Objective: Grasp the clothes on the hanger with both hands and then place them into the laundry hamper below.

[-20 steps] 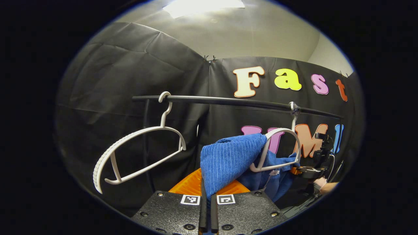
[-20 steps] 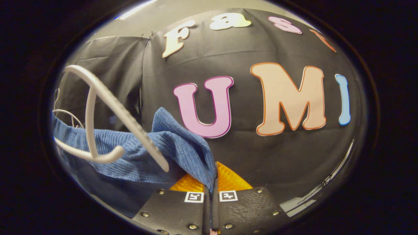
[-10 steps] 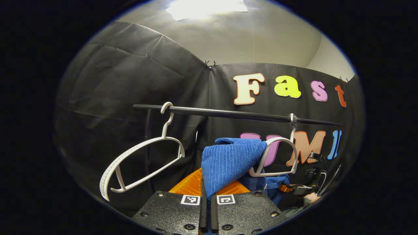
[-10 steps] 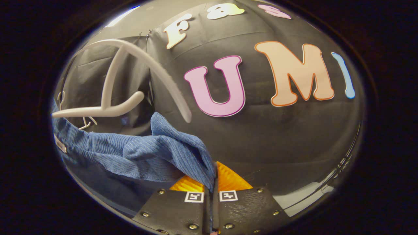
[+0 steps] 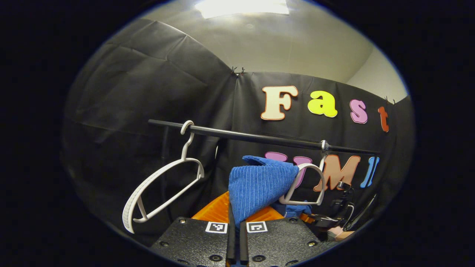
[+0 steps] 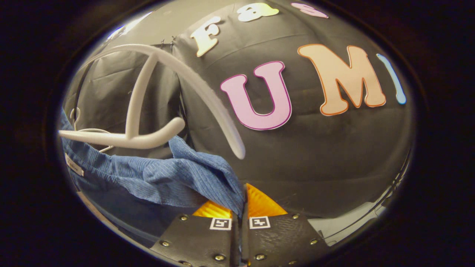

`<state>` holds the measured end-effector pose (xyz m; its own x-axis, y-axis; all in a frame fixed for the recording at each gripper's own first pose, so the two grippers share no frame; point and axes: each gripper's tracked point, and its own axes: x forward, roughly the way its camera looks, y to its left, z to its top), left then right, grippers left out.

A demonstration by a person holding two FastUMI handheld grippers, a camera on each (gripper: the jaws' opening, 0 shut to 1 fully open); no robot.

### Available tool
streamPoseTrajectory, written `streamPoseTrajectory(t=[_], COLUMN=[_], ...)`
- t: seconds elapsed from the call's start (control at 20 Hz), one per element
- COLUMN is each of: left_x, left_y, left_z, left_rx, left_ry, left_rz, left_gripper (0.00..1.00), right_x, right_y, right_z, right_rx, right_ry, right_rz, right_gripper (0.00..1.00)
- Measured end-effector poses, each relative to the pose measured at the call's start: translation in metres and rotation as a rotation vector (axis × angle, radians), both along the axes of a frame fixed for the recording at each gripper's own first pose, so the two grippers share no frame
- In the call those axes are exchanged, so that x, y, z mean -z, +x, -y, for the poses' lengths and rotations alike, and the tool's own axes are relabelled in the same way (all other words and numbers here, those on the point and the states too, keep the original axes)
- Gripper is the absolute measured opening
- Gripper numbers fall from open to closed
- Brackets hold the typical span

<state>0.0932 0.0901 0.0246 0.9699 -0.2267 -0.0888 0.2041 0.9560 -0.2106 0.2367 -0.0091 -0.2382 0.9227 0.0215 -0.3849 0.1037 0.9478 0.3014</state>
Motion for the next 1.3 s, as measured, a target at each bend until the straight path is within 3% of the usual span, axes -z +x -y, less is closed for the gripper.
streamPoseTrajectory(t=[0.15, 0.45, 0.6, 0.85, 1.3], left_x=[-0.001, 0.005, 0.01, 0.01, 0.0], left_y=[-0.005, -0.015, -0.024, -0.036, -0.036], left_z=[0.005, 0.008, 0.011, 0.017, 0.016], left_rx=[0.017, 0.026, 0.037, 0.075, 0.087], left_ry=[-0.025, 0.008, 0.007, 0.047, -0.102], left_rz=[-0.027, -0.071, -0.097, -0.105, -0.078], left_gripper=[0.05, 0.07, 0.14, 0.14, 0.05], right_x=[-0.002, -0.005, -0.004, -0.003, -0.01], right_y=[-0.002, -0.015, -0.021, -0.036, -0.038], right_z=[0.002, 0.006, 0.01, 0.009, 0.001], right_rx=[-0.002, 0.011, 0.02, 0.027, 0.0], right_ry=[-0.001, 0.003, 0.005, -0.004, -0.021], right_rz=[0.004, 0.01, 0.009, 0.007, 0.013], right_gripper=[0.04, 0.03, 0.03, 0.04, 0.04])
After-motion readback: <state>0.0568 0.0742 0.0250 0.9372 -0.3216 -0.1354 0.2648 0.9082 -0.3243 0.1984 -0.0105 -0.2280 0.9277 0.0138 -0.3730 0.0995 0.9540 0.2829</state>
